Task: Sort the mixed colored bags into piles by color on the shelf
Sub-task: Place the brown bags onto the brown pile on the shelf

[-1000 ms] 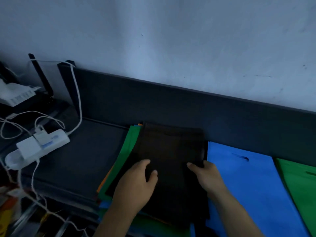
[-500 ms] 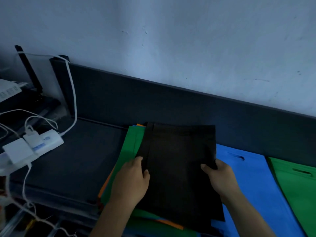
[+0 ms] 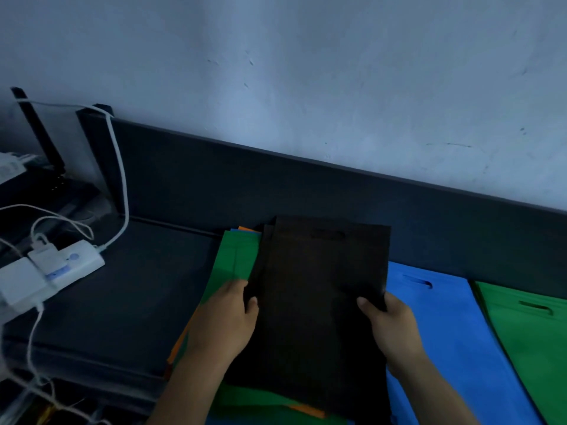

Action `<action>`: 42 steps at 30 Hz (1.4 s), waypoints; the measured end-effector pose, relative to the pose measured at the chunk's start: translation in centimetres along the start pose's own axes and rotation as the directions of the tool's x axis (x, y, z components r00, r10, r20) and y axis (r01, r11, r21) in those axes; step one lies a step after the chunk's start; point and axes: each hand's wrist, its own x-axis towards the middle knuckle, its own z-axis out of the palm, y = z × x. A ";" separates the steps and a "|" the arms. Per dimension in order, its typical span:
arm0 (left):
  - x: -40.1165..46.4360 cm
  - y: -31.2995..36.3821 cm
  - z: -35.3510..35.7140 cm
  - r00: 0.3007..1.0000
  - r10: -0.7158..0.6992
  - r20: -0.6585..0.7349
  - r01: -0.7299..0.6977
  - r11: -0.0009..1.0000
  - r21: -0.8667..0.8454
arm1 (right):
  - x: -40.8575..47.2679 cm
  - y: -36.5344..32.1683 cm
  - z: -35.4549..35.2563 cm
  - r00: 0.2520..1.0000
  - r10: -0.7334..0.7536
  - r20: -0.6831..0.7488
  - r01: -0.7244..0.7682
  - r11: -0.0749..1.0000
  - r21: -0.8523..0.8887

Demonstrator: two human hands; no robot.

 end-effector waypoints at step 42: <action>-3.2 24.3 12.7 0.915 0.126 0.382 0.227 0.623 -0.748 | -0.2 5.8 -26.0 0.986 0.167 -0.010 -0.158 0.948 0.276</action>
